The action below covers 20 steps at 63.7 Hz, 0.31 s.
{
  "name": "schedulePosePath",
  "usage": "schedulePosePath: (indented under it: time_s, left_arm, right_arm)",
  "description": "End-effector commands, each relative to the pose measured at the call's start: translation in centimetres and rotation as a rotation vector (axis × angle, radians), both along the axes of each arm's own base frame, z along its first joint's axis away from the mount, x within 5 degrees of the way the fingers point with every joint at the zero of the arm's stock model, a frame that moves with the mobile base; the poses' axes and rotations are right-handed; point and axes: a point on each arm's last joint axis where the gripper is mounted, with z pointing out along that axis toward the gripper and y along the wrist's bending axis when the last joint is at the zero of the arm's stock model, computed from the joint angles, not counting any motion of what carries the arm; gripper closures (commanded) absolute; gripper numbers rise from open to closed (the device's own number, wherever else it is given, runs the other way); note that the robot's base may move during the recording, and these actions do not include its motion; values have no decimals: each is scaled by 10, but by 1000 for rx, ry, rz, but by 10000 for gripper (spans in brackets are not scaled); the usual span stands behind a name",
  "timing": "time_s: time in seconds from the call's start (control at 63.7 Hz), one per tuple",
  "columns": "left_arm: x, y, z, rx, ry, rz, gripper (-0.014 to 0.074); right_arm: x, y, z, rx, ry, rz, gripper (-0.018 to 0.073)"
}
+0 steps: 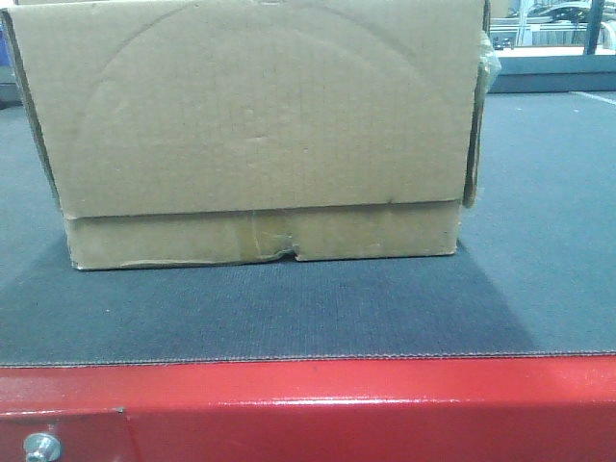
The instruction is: Grab carton from right shelf to conveyor
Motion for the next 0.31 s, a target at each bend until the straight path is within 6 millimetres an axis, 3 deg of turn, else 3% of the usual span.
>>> schedulePosePath:
  time_s: [0.0, 0.298]
  left_arm:
    - [-1, 0, 3, 4, -28, 1, 594]
    - [-1, 0, 3, 4, -28, 1, 594]
  right_arm:
    - [0, 0, 3, -4, -30, -6, 628]
    - [0, 0, 3, -4, -30, -6, 628]
